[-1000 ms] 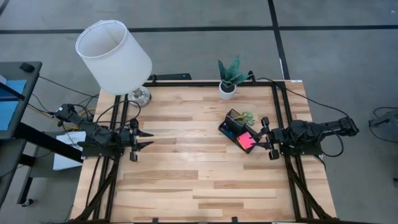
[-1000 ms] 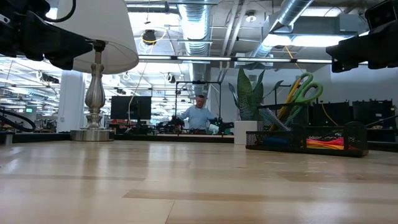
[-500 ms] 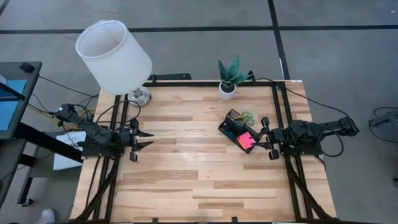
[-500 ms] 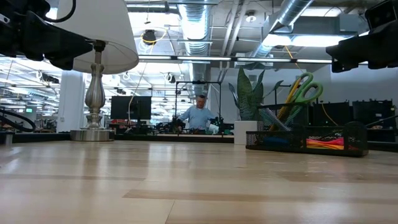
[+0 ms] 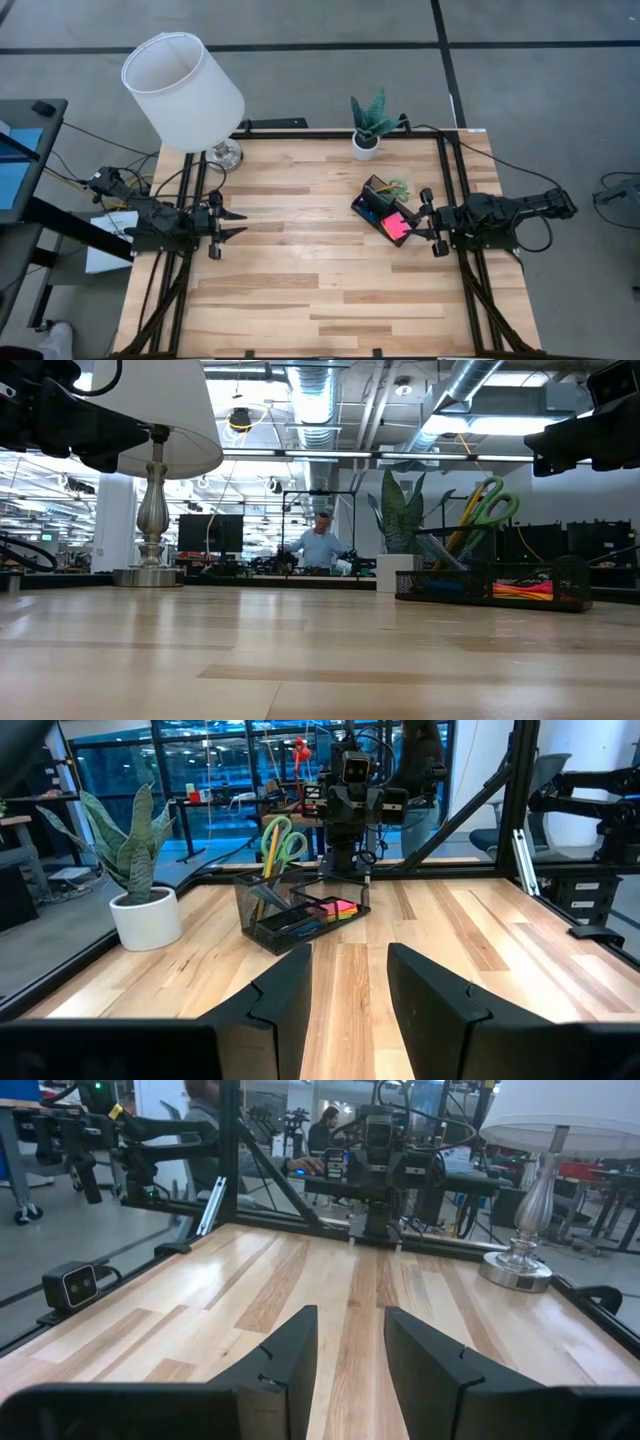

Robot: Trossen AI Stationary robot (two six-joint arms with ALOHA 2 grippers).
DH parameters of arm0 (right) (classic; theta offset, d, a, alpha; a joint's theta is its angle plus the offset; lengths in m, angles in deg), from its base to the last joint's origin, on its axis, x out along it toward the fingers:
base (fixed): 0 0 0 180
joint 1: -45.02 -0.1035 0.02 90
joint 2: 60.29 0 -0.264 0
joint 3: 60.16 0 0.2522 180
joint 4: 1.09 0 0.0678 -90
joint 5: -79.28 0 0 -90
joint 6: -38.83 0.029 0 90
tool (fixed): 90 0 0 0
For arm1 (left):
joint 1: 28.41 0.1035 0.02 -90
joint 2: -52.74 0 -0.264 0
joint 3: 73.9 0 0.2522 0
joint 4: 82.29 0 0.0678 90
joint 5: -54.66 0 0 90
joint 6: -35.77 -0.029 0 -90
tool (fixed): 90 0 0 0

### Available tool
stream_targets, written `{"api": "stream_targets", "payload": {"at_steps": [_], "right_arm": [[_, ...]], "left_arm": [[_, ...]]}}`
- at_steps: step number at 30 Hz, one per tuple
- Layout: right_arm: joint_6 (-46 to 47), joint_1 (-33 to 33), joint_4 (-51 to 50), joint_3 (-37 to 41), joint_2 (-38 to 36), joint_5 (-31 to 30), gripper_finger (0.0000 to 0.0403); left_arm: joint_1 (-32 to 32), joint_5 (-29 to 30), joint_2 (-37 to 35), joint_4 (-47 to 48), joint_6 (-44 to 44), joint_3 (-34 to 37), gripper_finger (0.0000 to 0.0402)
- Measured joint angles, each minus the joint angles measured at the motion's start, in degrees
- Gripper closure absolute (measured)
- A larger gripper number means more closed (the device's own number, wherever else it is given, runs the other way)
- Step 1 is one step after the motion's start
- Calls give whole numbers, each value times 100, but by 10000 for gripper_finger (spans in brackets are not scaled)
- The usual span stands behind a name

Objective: Pick and place office supplies into organizer
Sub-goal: Return to Home Position

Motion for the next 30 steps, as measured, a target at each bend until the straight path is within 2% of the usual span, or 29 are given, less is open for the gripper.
{"api": "stream_targets", "payload": {"at_steps": [30], "right_arm": [[0, 2, 0, 0, -1, 1, 290]], "left_arm": [[-2, 0, 0, 0, -70, -2, 276]]}}
